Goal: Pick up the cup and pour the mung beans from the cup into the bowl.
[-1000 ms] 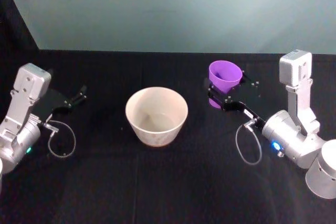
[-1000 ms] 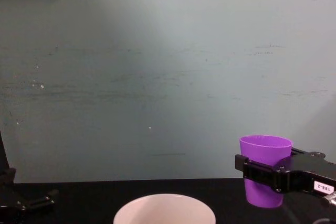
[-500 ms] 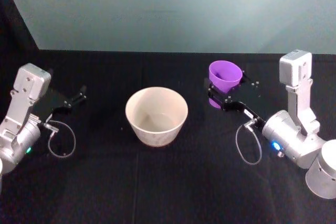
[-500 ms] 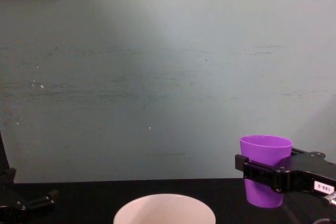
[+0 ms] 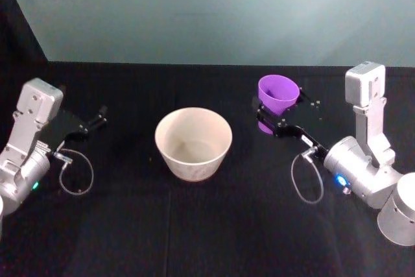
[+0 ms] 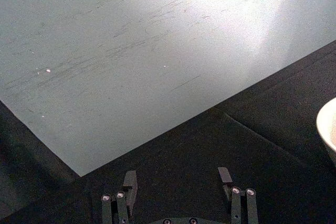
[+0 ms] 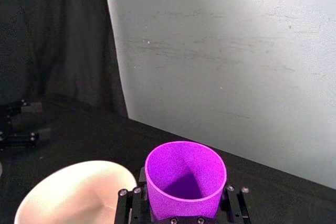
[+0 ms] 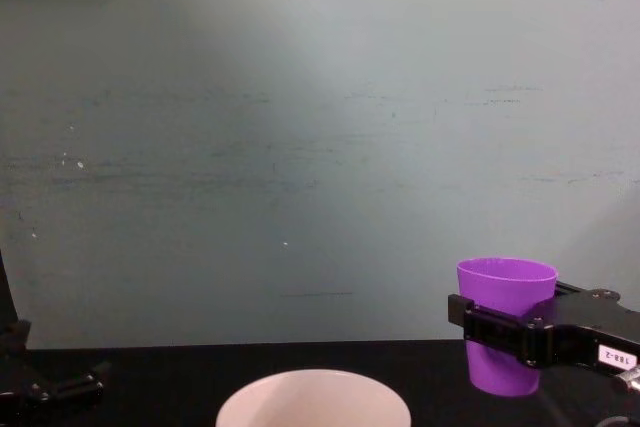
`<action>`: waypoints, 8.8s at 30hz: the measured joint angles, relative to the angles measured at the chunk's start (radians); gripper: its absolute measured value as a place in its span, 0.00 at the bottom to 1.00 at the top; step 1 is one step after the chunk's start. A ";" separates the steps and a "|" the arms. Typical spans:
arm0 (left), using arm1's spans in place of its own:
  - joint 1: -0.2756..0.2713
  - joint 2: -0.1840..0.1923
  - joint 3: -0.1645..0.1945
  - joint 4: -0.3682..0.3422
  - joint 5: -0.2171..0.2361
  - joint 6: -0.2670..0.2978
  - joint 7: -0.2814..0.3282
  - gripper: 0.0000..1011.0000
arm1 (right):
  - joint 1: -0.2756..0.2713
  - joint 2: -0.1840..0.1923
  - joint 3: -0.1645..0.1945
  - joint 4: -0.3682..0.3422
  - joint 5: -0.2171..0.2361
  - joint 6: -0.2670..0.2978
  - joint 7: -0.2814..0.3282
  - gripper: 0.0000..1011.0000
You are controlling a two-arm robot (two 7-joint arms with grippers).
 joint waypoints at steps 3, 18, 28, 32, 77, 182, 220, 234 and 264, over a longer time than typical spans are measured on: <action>0.000 0.000 0.000 0.000 0.000 0.000 0.000 0.99 | 0.000 0.000 0.000 0.000 0.000 0.000 0.000 0.72; 0.000 0.000 0.000 0.000 0.000 0.000 0.000 0.99 | 0.000 0.000 0.000 0.000 0.000 0.000 0.000 0.72; 0.000 0.000 0.000 0.000 0.000 0.000 0.000 0.99 | 0.000 0.000 0.000 0.000 0.000 0.000 0.000 0.72; 0.000 0.000 0.000 0.000 0.000 0.000 0.000 0.99 | 0.000 0.000 0.000 0.000 0.000 0.000 0.000 0.72; 0.000 0.000 0.000 0.000 0.000 0.000 0.000 0.99 | 0.000 0.000 0.000 0.000 0.000 0.000 0.000 0.72; 0.000 0.000 0.000 0.000 0.000 0.000 0.000 0.99 | 0.324 0.026 -0.552 -0.103 -1.325 0.407 0.095 0.72; 0.000 0.000 0.000 0.000 0.000 0.000 0.000 0.99 | 0.304 0.014 -0.563 -0.110 -1.516 0.357 0.156 0.72; 0.000 0.000 0.000 0.000 0.000 0.000 0.000 0.99 | 0.286 -0.004 -0.536 -0.108 -1.544 0.334 0.164 0.72; 0.000 0.000 0.000 0.000 0.000 0.000 0.000 0.99 | 0.274 -0.016 -0.518 -0.110 -1.589 0.318 0.186 0.72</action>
